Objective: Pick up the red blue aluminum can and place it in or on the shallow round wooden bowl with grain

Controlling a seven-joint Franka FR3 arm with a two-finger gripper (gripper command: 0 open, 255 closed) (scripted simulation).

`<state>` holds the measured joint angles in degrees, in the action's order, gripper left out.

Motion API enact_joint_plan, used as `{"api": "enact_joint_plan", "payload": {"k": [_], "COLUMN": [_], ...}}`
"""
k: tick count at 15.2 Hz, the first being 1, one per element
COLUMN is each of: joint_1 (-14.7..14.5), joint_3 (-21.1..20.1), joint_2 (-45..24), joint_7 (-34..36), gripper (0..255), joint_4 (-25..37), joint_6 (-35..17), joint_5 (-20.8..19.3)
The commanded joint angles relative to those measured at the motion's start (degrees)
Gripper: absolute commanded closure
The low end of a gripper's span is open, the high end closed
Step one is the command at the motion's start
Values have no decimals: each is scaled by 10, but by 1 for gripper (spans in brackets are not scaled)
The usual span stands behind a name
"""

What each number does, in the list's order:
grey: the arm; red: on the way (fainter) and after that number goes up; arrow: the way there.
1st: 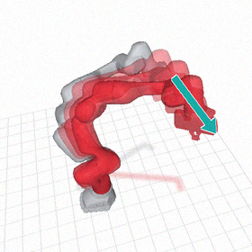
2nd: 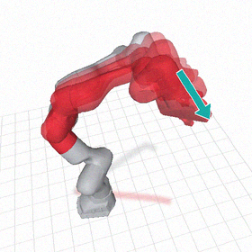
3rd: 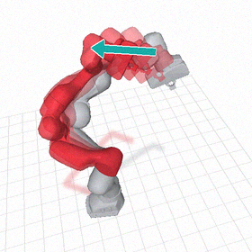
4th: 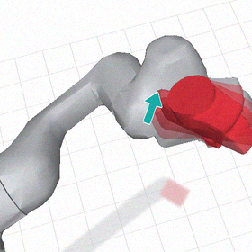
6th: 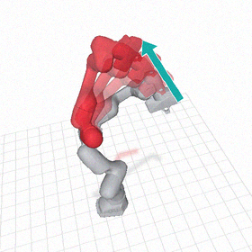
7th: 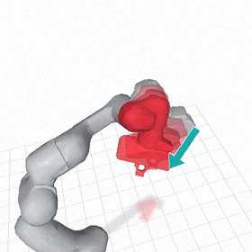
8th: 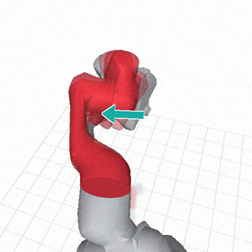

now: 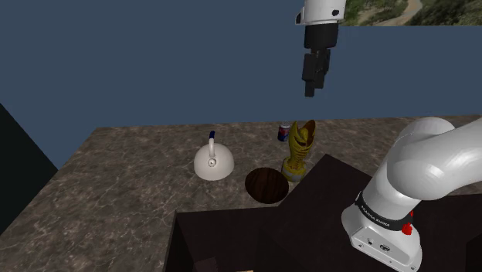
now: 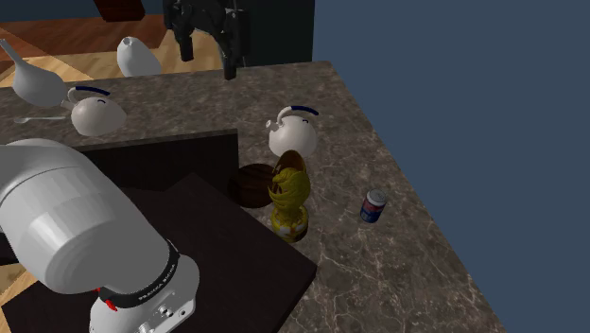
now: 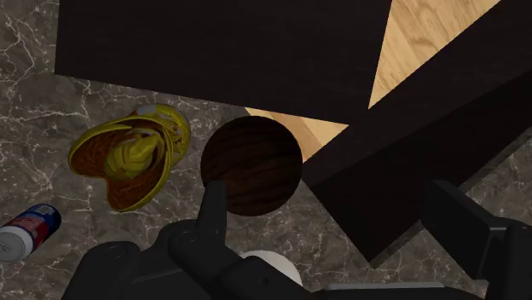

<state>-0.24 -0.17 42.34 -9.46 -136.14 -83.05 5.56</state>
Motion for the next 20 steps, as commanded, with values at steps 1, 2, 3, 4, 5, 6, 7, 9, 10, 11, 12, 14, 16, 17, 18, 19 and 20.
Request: {"api": "enact_joint_plan", "payload": {"k": [1, 2, 3, 4, 5, 6, 7, 9, 10, 11, 12, 14, 16, 17, 18, 19, 20], "joint_1": [0, 3, 7, 10, 13, 17, 20, 27, 31, 34, 37, 43, 49, 51, 54, 56, 58], "joint_3": [0, 5, 11, 17, 22, 28, 34, 46, 52, 58, 64, 76, 88, 94, 100, 106, 112], "joint_2": [0, -5, -11, -19, -26, -35, -45, -67, -79, -92, -106, -136, -169, -186, -204, -223, -242], "joint_7": [0, -8, -16, -24, -31, -39, -46, -61, -68, -75, -82, -96, -110, -117, -124, -132, -139], "gripper": [0, 0, 0, 0, 0, 0, 0, 0, 0, 0, 0, 0, 0, 0, 0, 0, 0], "joint_4": [0, -11, -21, -31, -40, -48, -55, -68, -73, -77, -81, -85, -86, -85, -84, -81, -78], "joint_6": [0, -18, -37, -56, -75, -94, -113, -152, -172, -192, -212, -251, -291, -310, -329, -348, -367], "joint_5": [0, -6, -13, -19, -25, -30, -36, -46, -51, -56, -60, -68, -74, -76, -78, -79, -80]}}
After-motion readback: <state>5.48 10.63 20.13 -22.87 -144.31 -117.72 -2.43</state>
